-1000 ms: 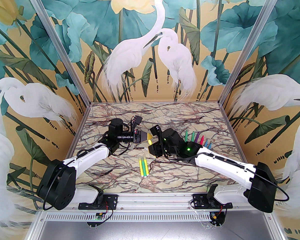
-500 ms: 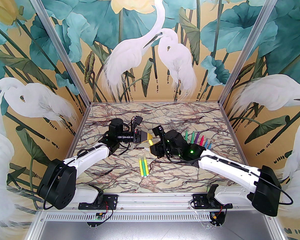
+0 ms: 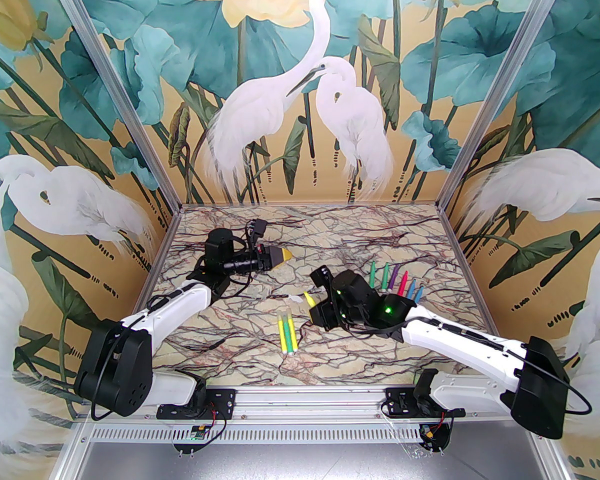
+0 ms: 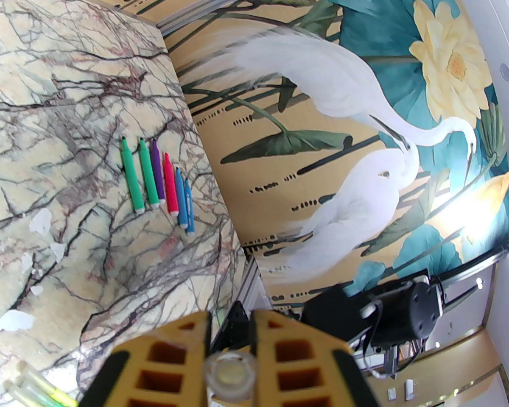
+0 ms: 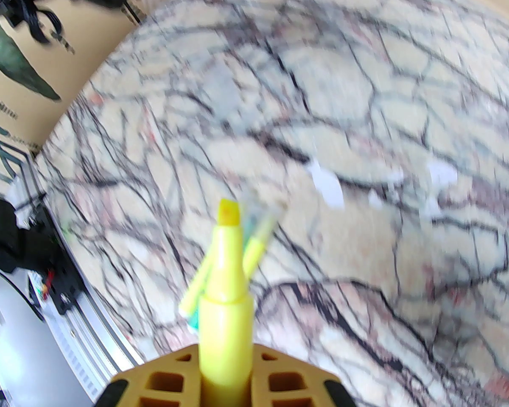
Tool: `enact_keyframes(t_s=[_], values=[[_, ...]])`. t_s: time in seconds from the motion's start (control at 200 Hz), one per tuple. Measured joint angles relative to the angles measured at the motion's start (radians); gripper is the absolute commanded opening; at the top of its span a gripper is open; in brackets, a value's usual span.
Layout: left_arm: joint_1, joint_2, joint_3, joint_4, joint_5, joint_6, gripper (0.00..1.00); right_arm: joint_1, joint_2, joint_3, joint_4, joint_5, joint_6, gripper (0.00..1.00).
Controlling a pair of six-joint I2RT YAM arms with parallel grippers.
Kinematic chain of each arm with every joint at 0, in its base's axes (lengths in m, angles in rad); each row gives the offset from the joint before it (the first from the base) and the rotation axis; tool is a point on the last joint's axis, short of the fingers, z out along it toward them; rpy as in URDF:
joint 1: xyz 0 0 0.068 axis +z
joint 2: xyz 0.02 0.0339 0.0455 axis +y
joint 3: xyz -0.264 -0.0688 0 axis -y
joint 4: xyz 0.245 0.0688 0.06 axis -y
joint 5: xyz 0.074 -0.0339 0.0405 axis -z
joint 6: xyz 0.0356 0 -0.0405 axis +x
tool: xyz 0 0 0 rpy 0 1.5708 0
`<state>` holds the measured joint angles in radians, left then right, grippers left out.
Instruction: Open the pen caps
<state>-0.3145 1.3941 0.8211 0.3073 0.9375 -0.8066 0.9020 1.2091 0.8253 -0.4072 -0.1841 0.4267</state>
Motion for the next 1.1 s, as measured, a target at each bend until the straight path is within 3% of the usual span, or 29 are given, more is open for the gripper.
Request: enact_keyframes(t_s=[0.145, 0.37, 0.7, 1.1], values=[[0.0, 0.0, 0.013, -0.051, -0.029, 0.024, 0.0, 0.0, -0.019, 0.0, -0.024, 0.043, -0.001, 0.06], [0.0, 0.01, 0.136, -0.428, -0.219, 0.218, 0.0, -0.043, -0.085, -0.011, -0.053, 0.176, 0.033, 0.07], [-0.058, 0.098, 0.235, -0.832, -0.514, 0.433, 0.0, -0.265, -0.123, -0.105, -0.093, 0.338, 0.143, 0.08], [-0.131, 0.204, 0.283, -0.976, -0.696, 0.505, 0.0, -0.557, -0.263, -0.209, -0.131, 0.41, 0.203, 0.09]])
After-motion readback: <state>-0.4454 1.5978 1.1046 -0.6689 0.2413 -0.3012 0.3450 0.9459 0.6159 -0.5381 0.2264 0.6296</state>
